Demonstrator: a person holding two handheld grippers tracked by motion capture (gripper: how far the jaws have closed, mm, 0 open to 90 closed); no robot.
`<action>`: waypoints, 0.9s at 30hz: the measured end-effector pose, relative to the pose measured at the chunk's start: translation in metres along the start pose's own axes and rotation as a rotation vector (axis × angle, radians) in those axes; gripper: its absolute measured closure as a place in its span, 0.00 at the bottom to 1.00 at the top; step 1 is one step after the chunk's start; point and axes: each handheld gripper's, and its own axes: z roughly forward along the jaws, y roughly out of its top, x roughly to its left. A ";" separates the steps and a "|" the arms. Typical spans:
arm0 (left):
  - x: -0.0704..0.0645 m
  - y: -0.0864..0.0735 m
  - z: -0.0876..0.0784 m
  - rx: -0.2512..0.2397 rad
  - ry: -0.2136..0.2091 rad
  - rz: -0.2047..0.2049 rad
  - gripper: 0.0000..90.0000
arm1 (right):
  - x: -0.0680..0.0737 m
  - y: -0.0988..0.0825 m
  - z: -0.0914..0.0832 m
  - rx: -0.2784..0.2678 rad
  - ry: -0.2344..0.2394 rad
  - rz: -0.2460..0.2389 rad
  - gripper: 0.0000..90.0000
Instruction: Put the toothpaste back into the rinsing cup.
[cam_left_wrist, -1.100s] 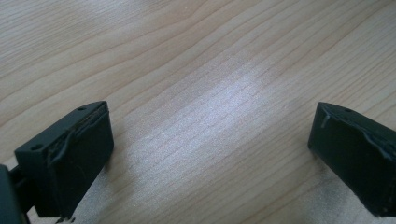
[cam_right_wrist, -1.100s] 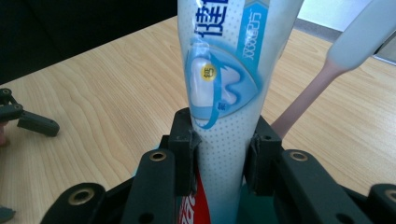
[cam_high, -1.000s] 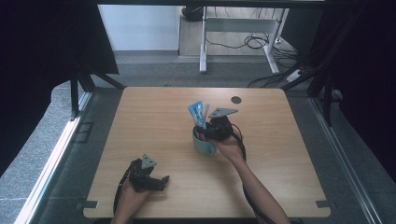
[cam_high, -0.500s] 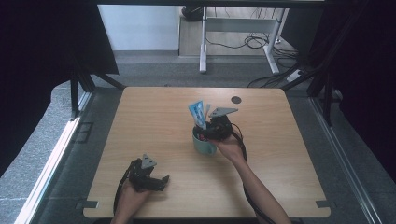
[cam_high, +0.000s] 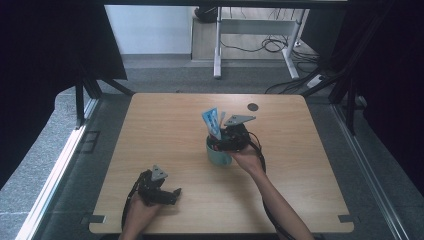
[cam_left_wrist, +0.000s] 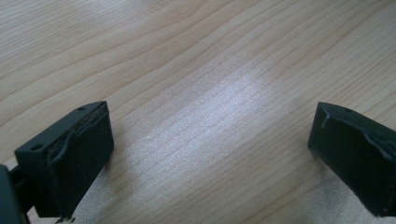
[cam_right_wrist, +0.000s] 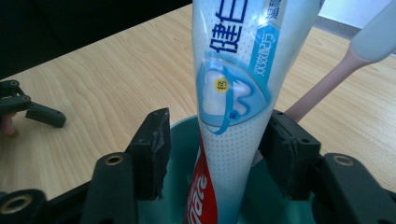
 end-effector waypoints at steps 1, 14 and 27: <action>0.000 0.000 0.000 0.000 0.000 0.000 0.00 | 0.000 0.000 -0.001 -0.003 0.002 0.002 0.47; 0.000 0.000 0.000 0.000 0.000 0.000 0.00 | 0.002 0.003 -0.016 0.004 -0.002 0.003 0.28; 0.000 0.000 0.000 0.000 0.001 -0.001 0.00 | 0.005 -0.002 -0.032 0.052 -0.024 -0.009 0.12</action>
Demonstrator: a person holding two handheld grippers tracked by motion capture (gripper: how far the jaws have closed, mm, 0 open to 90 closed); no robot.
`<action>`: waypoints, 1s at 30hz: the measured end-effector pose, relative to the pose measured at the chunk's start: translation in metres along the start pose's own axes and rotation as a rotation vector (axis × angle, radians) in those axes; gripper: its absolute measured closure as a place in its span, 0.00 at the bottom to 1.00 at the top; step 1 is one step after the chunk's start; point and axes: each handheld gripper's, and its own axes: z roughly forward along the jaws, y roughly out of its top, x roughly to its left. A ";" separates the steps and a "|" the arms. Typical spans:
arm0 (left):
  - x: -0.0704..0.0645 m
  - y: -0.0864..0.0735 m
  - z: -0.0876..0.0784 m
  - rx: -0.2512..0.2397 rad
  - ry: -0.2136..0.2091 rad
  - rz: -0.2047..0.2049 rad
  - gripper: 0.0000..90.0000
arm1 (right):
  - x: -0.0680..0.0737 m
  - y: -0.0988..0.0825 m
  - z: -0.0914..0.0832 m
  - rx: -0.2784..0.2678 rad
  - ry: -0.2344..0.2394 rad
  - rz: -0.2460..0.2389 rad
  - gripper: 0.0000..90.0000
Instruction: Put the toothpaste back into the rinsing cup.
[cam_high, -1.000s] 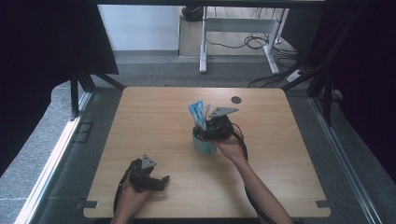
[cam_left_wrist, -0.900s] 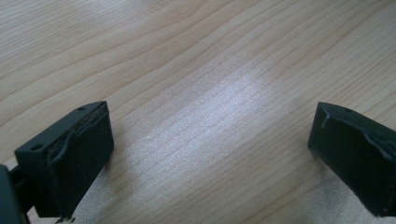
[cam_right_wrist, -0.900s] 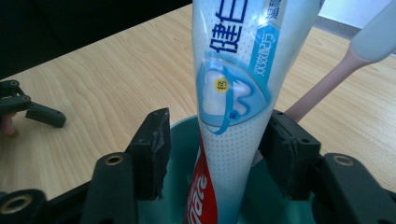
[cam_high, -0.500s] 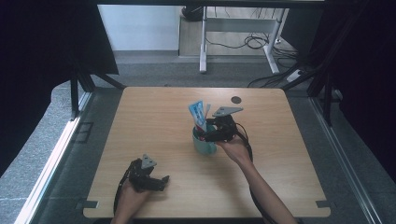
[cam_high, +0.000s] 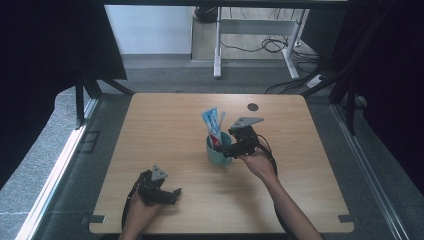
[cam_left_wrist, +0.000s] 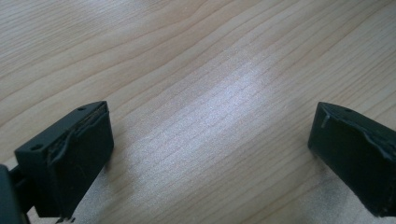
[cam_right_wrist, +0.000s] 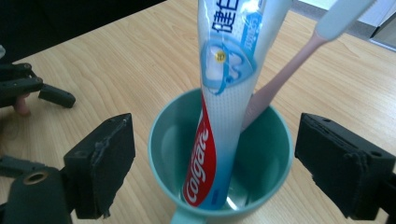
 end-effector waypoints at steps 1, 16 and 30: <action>0.000 0.000 0.000 0.000 0.000 0.000 0.00 | 0.000 -0.001 -0.001 0.000 -0.003 -0.003 0.11; 0.000 0.000 0.000 0.000 0.000 0.002 0.00 | 0.004 -0.009 -0.023 0.036 -0.023 -0.048 0.01; 0.000 0.000 0.000 0.000 0.000 0.003 0.00 | 0.002 -0.026 -0.040 0.034 -0.033 -0.039 0.00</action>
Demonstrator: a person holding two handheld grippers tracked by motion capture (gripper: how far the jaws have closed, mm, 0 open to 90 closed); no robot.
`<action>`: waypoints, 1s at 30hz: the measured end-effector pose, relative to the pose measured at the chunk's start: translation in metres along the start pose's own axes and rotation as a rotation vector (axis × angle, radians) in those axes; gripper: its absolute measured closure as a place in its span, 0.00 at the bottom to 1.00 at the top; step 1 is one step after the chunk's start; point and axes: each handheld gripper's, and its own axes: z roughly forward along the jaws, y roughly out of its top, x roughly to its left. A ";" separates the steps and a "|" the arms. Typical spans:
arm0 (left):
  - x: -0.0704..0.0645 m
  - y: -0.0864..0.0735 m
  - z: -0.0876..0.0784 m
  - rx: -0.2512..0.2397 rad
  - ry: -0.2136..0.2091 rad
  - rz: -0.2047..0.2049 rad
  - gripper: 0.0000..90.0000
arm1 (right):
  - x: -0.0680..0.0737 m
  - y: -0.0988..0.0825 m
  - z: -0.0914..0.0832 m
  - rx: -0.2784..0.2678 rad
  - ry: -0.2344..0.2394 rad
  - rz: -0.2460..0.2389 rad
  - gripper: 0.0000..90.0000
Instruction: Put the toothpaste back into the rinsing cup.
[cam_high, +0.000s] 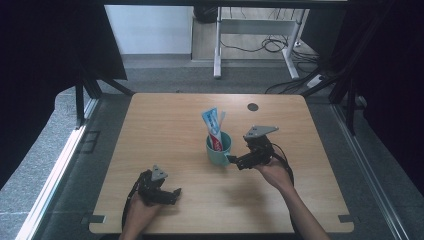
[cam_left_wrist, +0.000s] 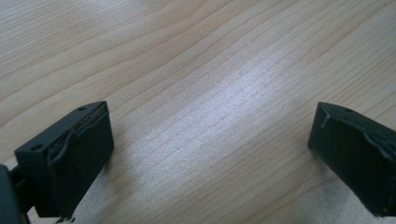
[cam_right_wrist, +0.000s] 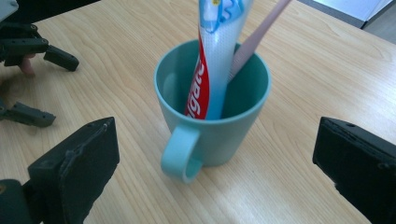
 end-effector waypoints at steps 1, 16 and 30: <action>0.000 0.000 0.000 0.000 0.000 0.000 0.00 | 0.000 -0.002 -0.002 0.000 0.000 0.004 0.00; 0.000 0.000 0.000 -0.005 0.001 -0.005 0.00 | -0.006 -0.028 -0.026 0.008 -0.025 0.019 0.00; -0.001 0.000 0.000 -0.003 0.002 -0.010 0.00 | -0.019 -0.063 -0.053 0.012 -0.082 0.074 0.00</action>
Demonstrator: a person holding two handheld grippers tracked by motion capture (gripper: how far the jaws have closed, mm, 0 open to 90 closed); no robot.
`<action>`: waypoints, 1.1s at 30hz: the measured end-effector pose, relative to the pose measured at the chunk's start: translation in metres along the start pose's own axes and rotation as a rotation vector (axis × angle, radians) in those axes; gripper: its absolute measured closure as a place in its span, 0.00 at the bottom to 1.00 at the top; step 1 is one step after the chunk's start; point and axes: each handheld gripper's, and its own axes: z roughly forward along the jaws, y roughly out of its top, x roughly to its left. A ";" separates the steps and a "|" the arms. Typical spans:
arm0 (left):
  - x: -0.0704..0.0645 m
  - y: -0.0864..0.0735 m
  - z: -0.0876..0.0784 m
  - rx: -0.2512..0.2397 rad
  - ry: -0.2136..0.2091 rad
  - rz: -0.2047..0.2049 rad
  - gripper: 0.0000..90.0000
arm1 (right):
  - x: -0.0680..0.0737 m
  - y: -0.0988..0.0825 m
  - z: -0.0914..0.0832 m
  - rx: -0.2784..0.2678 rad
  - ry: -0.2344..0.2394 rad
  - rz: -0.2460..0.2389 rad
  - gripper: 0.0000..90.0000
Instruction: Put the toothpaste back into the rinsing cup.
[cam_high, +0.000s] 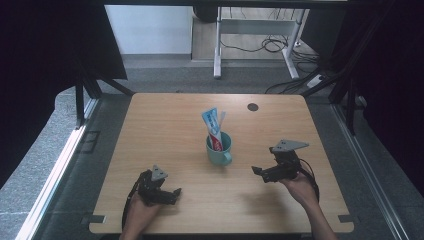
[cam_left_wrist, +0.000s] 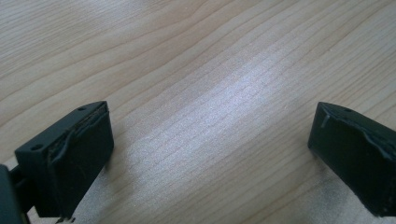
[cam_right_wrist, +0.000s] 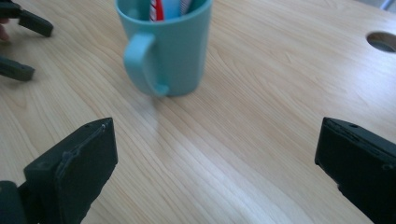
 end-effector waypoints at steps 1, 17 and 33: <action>0.000 0.000 0.000 0.000 -0.001 0.001 0.00 | -0.002 -0.003 -0.001 0.003 -0.005 0.005 0.00; 0.000 0.000 0.000 0.000 -0.001 0.004 0.00 | -0.004 -0.049 -0.006 0.024 -0.041 0.046 0.00; 0.000 0.000 0.000 0.000 0.003 0.003 0.00 | 0.004 -0.088 0.011 0.089 -0.052 0.055 0.00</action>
